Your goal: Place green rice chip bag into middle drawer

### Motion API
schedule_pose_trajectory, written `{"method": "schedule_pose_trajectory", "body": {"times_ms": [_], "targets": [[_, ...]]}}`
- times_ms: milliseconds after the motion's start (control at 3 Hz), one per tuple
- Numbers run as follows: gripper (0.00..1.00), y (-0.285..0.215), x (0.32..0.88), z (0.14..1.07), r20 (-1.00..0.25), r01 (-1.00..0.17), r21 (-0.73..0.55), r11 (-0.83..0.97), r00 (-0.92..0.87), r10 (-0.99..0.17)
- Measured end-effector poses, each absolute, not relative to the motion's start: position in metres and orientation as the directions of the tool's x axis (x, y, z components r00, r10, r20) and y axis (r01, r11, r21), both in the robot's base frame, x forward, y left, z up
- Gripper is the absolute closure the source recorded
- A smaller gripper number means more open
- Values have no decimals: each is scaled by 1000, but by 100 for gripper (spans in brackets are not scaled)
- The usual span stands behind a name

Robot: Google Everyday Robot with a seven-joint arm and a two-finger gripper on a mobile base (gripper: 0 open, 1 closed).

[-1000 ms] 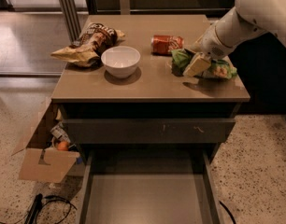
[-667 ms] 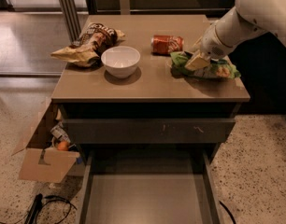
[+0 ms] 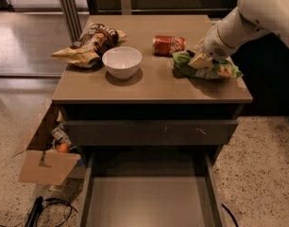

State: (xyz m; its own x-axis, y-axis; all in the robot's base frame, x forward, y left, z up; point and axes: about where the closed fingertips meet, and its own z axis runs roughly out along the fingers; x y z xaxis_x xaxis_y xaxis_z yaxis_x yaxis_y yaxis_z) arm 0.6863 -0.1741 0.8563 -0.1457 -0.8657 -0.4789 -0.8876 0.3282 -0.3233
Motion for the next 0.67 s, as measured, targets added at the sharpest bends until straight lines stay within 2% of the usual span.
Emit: {"method": "schedule_pose_trajectory", "body": {"times_ms": [667], "targets": [[100,-175,687,865,-478,-895,-302,330,-157,-864]]}}
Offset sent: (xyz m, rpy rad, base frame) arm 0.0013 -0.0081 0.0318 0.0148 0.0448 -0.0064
